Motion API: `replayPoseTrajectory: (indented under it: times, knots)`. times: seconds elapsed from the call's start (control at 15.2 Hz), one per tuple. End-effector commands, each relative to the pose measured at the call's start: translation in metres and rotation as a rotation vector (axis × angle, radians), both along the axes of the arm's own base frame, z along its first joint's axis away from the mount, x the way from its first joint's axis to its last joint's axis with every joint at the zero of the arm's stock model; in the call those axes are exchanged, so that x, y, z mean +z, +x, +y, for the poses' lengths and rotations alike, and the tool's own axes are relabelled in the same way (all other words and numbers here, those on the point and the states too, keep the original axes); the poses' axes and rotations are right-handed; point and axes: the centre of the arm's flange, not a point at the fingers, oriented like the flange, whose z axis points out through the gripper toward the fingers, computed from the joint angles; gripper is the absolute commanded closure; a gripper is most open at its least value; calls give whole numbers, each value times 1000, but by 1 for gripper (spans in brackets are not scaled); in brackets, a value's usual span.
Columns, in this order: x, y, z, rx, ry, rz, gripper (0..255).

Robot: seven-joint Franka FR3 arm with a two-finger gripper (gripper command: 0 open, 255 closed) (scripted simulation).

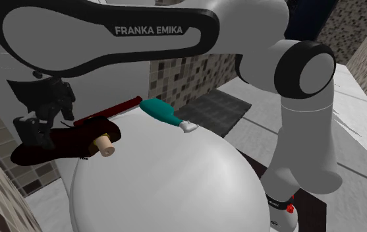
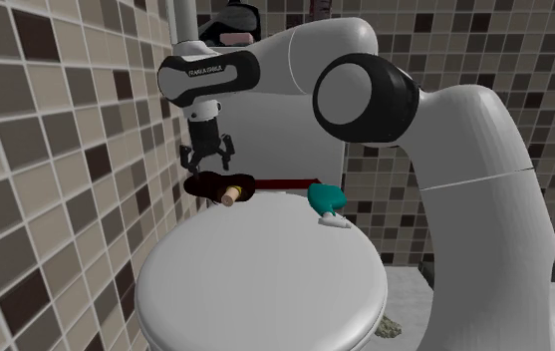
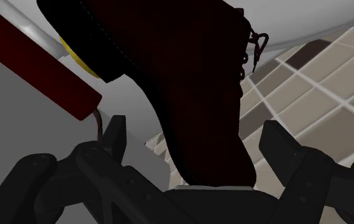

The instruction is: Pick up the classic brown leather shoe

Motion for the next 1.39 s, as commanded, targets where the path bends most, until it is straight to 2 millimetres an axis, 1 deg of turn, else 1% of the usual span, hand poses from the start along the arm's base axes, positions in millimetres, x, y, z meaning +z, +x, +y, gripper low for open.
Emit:
replayPoseTrajectory:
  times: [0.0, 0.13, 0.2, 0.33, 0.4, 0.99, 1.32]
  knots:
    - [-10, 0, 1, 1, 0, -1, 0]
    - [-20, 0, 1, 1, 0, -1, 0]
    - [-29, 0, 1, 1, 0, -1, 0]
    - [-29, 0, 1, 1, 0, -1, 0]
    - [-28, 0, 1, 1, 0, -1, 255]
    - [-29, 0, 1, 1, 0, -1, 255]
    - [-2, 0, 1, 1, 0, -1, 255]
